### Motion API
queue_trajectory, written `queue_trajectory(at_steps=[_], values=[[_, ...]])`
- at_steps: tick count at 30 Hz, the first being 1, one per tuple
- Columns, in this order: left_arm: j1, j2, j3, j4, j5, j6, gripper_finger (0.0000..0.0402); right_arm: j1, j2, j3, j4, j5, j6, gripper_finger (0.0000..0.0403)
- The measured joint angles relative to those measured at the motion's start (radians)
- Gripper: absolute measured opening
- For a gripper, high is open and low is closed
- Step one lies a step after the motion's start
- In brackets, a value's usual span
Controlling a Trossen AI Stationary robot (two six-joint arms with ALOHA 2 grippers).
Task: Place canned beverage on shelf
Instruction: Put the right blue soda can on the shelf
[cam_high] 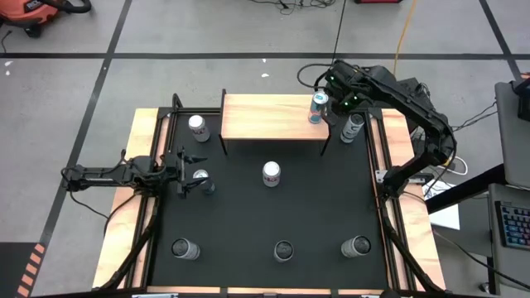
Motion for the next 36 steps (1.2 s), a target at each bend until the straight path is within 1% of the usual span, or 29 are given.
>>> queue_trajectory(at_steps=[8,11,30,36], values=[[0.000,0.000,0.000,0.001,0.000,0.000,0.0361,-0.011,0.021,-0.001,0.041,-0.003,0.015,0.0000],[0.000,0.000,0.000,0.001,0.000,0.000,0.0361,-0.009,0.032,-0.001,0.057,-0.030,0.015,0.0000],[0.000,0.000,0.000,0.000,0.000,0.001,0.0361,-0.009,0.115,-0.001,0.189,-0.027,0.002,0.0000],[0.000,0.000,0.000,0.000,0.000,0.001,0.0361,-0.011,0.119,-0.001,0.191,-0.024,0.000,0.0000]])
